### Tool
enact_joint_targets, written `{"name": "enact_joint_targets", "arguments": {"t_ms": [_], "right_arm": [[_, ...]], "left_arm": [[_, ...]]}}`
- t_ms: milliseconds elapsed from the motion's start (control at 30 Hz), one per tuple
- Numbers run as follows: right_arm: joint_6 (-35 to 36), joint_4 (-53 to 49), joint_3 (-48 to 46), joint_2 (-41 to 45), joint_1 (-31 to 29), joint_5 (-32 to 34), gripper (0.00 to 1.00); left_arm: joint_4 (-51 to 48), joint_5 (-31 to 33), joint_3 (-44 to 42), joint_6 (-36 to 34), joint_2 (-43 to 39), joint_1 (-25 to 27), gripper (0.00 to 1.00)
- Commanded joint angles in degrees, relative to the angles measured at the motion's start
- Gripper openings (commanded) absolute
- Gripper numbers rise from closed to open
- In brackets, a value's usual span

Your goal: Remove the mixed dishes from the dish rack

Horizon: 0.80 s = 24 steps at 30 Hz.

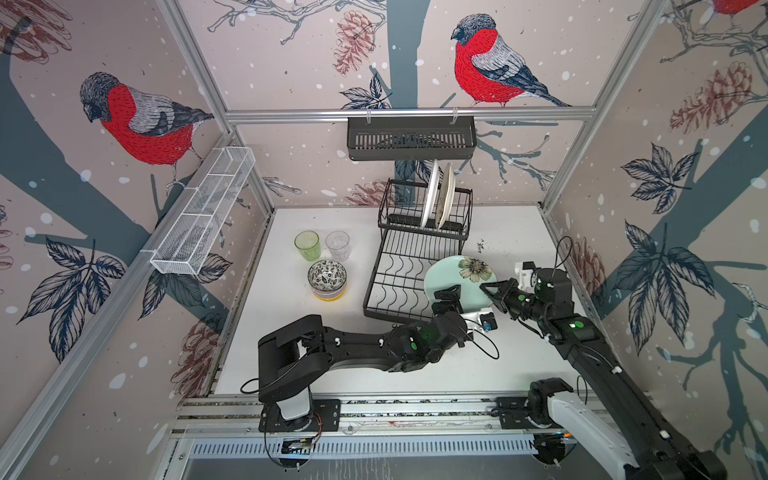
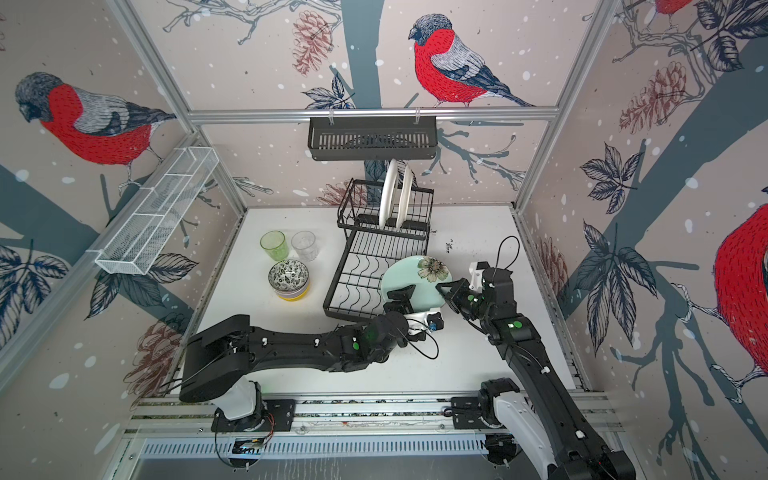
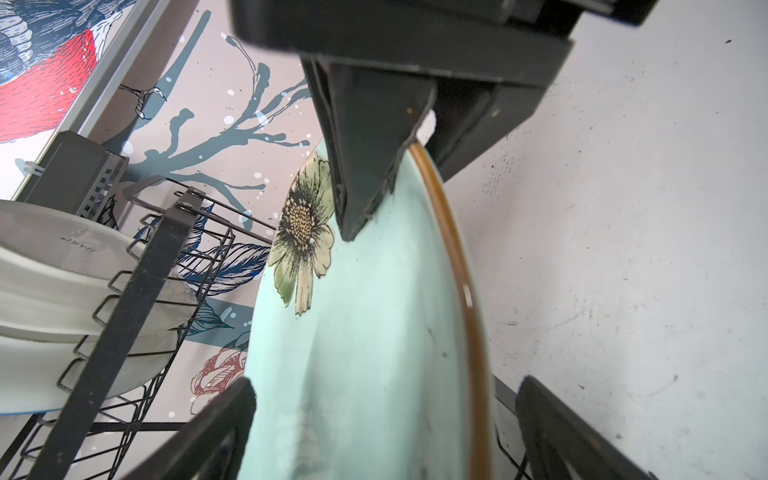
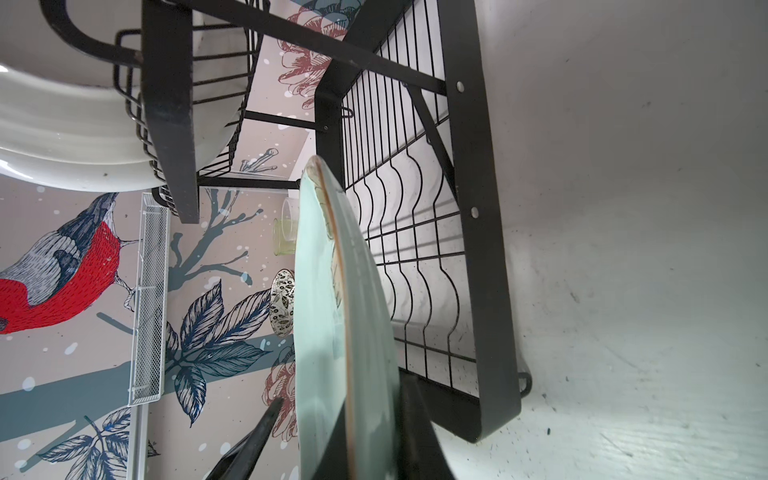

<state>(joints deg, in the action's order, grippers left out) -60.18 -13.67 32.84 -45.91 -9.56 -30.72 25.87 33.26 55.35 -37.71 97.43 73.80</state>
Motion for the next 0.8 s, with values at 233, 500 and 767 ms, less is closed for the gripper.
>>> {"name": "enact_joint_targets", "arguments": {"t_ms": [233, 500, 767], "right_arm": [[0.6, 2.6, -2.9, 3.9, 4.2, 0.3, 0.00], [1.8, 2.3, -5.8, 5.4, 9.4, -0.1, 0.00], [4.4, 2.3, -6.6, 4.8, 16.5, -1.7, 0.00]], "left_arm": [[3.3, 2.7, 0.9, 1.4, 1.0, -0.2, 0.98], [2.5, 2.0, 1.3, 5.0, 0.3, -0.7, 0.98], [2.1, 3.6, 1.5, 5.8, -0.5, -1.8, 0.98]]}}
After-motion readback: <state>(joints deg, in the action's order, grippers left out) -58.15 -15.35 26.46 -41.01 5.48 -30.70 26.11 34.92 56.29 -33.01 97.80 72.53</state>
